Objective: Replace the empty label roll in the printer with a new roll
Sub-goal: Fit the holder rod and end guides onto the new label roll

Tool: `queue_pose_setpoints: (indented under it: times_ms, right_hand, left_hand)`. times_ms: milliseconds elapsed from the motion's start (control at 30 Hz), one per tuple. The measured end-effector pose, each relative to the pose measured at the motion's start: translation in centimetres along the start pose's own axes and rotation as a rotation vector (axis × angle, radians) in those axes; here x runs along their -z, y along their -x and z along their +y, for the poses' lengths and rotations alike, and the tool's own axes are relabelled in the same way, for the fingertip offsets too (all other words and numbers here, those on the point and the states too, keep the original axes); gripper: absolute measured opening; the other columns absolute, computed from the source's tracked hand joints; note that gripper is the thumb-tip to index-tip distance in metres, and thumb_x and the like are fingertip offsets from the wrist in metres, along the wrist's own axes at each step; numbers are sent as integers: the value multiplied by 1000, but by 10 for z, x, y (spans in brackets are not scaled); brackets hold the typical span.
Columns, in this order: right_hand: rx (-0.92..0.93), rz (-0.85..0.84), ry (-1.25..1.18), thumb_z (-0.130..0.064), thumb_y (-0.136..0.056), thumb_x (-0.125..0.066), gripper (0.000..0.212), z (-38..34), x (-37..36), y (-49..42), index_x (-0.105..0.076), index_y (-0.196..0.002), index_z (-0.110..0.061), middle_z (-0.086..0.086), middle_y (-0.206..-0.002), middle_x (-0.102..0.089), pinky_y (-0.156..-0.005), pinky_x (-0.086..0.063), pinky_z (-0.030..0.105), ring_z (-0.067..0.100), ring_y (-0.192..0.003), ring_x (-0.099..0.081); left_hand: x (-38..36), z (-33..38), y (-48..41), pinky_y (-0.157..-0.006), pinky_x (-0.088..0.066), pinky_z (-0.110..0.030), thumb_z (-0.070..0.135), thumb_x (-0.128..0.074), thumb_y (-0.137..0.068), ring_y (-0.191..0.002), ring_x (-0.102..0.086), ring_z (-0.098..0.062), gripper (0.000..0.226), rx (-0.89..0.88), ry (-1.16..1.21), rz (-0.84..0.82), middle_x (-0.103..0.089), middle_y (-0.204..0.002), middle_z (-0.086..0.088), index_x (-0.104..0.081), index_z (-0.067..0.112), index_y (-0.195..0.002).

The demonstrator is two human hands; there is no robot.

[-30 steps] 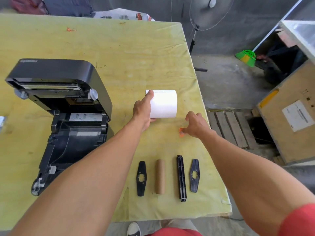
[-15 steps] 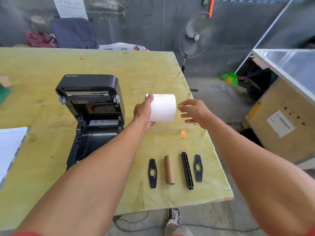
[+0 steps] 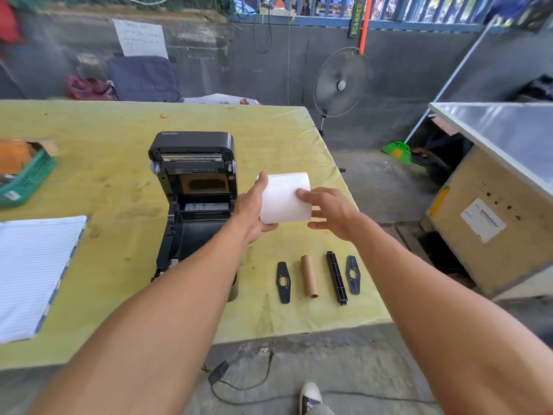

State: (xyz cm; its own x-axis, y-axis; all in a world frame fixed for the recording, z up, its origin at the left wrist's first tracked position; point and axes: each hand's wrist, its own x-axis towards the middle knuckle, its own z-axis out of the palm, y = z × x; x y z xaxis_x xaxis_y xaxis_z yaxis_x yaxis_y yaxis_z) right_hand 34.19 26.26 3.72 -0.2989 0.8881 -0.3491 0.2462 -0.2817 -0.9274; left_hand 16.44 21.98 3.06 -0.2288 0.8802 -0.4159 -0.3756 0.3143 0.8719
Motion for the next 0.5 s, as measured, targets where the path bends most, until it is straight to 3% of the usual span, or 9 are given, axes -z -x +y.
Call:
queue_pose_setpoints:
  times_ms: [100,167,233,333,500]
  right_hand:
    - [-59,-28,-105,-47,-85,-70,43,-1,5,9,-64,-111,-13,14,-119,-65,-84,-58,45,35,-100,-68]
    - [-103,-45,-150,-48,-84,-70,46,0,12,13,-63,-112,-13,17,-117,-64,-81,-60,46,38,-98,-68]
    - [-136,-63,-138,-49,-85,-70,48,2,18,17,-62,-114,-12,19,-118,-63,-83,-60,48,39,-97,-67]
    - [-168,-95,-90,-55,-85,-68,51,9,24,21,-63,-112,-12,18,-114,-64,-83,-60,50,38,-94,-69]
    - [-248,-149,-45,-71,-79,-60,66,24,40,27,-66,-107,-11,14,-106,-69,-79,-61,45,35,-98,-71]
  left_hand:
    - [6,-4,7,-97,-38,-53,61,-67,-76,-106,-58,-22,47,-45,-83,-82,-67,-111,1,-68,27,-109]
    - [7,-10,10,-101,-34,-54,48,-71,-78,-103,-56,-17,40,-77,-162,-94,-66,-110,5,-69,22,-108]
    - [4,-18,12,-94,-39,-47,42,-73,-80,-93,-57,-11,27,-101,-175,-69,-69,-99,9,-72,20,-96]
    - [-6,-33,14,-79,-46,-38,42,-74,-75,-82,-64,-19,26,-137,-84,5,-71,-85,4,-73,18,-84]
    - [-17,-61,14,-80,-53,-41,45,-72,-71,-83,-68,-24,32,-79,64,84,-71,-92,-3,-69,20,-90]
